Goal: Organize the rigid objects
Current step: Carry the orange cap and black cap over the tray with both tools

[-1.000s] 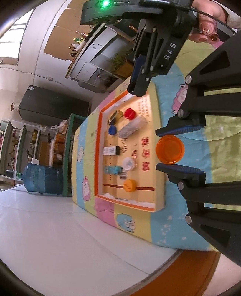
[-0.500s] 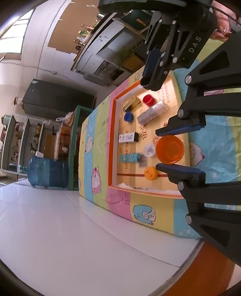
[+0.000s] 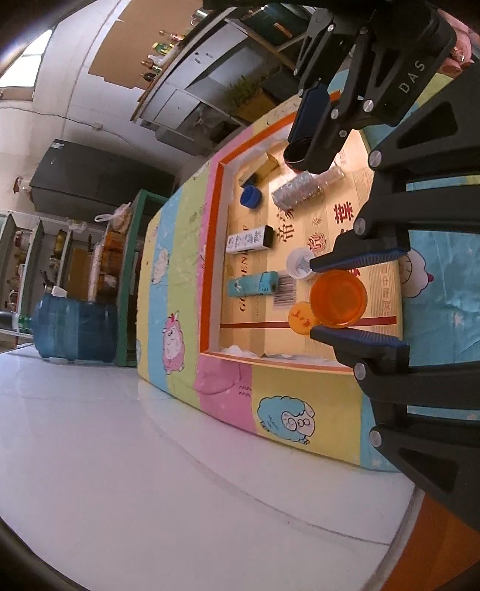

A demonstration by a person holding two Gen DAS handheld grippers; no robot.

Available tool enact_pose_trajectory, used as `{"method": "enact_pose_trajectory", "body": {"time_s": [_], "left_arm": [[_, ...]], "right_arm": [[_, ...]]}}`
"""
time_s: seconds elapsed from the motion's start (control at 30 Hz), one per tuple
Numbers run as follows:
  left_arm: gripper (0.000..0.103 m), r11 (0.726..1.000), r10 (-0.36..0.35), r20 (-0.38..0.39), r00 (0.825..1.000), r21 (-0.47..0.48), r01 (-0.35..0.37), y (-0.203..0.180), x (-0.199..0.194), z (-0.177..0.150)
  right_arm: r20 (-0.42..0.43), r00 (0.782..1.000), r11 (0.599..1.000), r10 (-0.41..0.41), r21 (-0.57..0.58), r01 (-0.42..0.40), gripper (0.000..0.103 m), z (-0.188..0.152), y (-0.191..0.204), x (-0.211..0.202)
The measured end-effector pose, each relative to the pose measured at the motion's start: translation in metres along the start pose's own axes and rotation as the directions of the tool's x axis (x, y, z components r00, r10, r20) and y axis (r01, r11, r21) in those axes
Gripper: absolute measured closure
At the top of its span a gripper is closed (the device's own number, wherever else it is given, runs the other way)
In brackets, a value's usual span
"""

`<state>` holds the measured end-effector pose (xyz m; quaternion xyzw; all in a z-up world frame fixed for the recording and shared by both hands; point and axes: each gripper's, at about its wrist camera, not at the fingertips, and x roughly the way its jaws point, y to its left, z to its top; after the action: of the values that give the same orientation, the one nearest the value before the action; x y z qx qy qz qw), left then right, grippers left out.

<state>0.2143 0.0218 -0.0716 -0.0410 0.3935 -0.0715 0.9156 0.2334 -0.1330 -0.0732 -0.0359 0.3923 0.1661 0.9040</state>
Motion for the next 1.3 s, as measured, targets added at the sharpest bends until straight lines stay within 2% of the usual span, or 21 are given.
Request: {"method": "enact_pose_trajectory", "body": {"time_s": [0.3,0.8,1.3], "left_arm": [[0.073,1.0,0.018,-0.058,0.998,0.01,-0.018,0.004,0.026,-0.002],[0.073,0.999,0.05,-0.113,0.992,0.02,-0.048,0.009,0.05,-0.002],[0.073,0.999,0.039,-0.144,0.989,0.038,-0.033,0.004,0.066,-0.005]], "right_arm": [[-0.04,0.999,1.0,0.02,-0.013,-0.021,0.073,-0.002,0.002,0.026],[-0.095,0.994,0.998,0.045,-0.045,-0.049,0.073,-0.001,0.007,0.056],[-0.131,0.99,0.997,0.052,-0.042,-0.058,0.073,-0.005,0.004,0.073]]}}
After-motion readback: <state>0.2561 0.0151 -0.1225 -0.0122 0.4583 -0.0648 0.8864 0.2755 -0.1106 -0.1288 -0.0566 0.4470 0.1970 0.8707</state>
